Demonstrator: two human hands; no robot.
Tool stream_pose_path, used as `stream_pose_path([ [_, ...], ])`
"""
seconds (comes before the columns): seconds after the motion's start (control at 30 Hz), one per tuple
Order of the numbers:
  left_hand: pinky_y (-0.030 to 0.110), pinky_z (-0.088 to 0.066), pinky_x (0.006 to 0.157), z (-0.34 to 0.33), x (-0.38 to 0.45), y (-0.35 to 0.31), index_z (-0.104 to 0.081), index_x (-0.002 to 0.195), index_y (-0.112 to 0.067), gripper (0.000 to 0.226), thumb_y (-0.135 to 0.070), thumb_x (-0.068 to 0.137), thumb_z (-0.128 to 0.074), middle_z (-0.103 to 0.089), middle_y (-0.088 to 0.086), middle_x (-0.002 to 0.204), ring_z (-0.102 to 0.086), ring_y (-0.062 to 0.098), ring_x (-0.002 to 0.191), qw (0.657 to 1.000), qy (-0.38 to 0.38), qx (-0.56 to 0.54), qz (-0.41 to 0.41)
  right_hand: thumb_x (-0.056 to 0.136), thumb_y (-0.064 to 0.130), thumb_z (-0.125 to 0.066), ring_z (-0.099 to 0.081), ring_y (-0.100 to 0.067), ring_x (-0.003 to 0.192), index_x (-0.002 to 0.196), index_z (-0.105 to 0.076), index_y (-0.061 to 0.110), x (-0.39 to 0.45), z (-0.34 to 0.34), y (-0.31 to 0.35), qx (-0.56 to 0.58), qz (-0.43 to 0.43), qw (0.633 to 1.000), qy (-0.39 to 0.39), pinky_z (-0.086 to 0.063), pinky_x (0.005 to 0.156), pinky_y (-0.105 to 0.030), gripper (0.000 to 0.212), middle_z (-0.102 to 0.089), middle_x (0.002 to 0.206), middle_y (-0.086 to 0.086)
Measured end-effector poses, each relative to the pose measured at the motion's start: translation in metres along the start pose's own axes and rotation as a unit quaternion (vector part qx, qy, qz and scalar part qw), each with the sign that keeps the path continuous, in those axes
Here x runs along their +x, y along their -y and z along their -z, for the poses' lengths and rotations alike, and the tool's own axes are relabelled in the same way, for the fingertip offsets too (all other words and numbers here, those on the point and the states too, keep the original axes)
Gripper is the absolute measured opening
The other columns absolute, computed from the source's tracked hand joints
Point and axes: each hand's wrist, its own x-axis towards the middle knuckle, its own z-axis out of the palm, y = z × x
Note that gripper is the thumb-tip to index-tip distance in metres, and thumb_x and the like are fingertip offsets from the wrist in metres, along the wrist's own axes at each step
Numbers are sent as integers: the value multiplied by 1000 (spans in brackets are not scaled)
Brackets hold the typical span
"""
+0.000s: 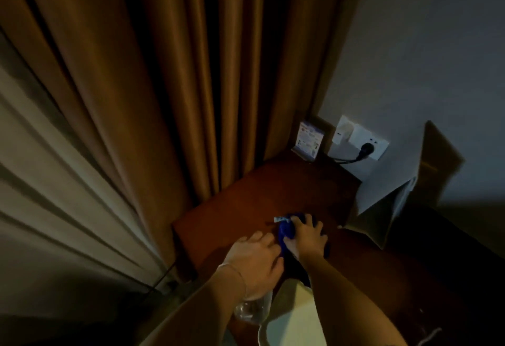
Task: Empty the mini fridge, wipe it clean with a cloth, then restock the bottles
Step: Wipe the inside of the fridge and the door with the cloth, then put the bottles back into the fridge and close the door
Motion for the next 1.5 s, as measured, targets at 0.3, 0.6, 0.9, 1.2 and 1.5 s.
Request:
stream_pose_path([
  [0.3, 40, -40, 92, 3, -2, 5, -55, 117, -25, 38, -44, 100, -26, -50, 0, 116, -45, 18, 108, 1000, 0, -17, -12, 87, 63, -56, 4, -47, 147, 152, -13, 41, 8, -12, 10, -73, 3, 995, 64, -24, 109, -68, 81, 3, 163, -4],
  [0.6, 41, -46, 91, 9, -11, -7, -54, 121, -20, 44, -49, 100, -29, -49, 3, 127, -47, 23, 115, 999, -39, 23, -21, 89, 66, -50, 10, -43, 149, 157, -1, 37, -90, 38, -17, -58, -8, 998, -21, -16, 113, -66, 89, 10, 165, 0],
  [0.9, 42, -51, 90, -11, -45, -17, -39, 136, -16, 44, -44, 103, -32, -37, 7, 134, -46, 28, 119, 998, 7, 68, 14, 96, 63, -32, -37, -33, 129, 141, -40, 21, -224, 39, -38, -82, -69, 990, -93, -38, 98, -47, 63, -38, 142, -9],
  [1.2, 36, -44, 97, -21, -70, -27, -28, 148, -18, 55, -23, 98, -51, -33, 16, 135, -32, 36, 127, 959, 50, 277, -19, 94, 61, -31, -59, -23, 79, 96, -68, 14, -275, -33, -54, -100, -103, 975, -169, -32, 54, -27, 60, -57, 90, -5],
  [1.5, 34, -45, 96, -23, -88, -36, -25, 149, -17, 76, -18, 86, -67, -34, 16, 133, -34, 31, 123, 940, 52, 336, -33, 94, 49, -50, -56, -22, 88, 107, -65, 17, -289, -46, -69, -96, -113, 970, -195, -49, 61, -28, 38, -58, 104, -6],
])
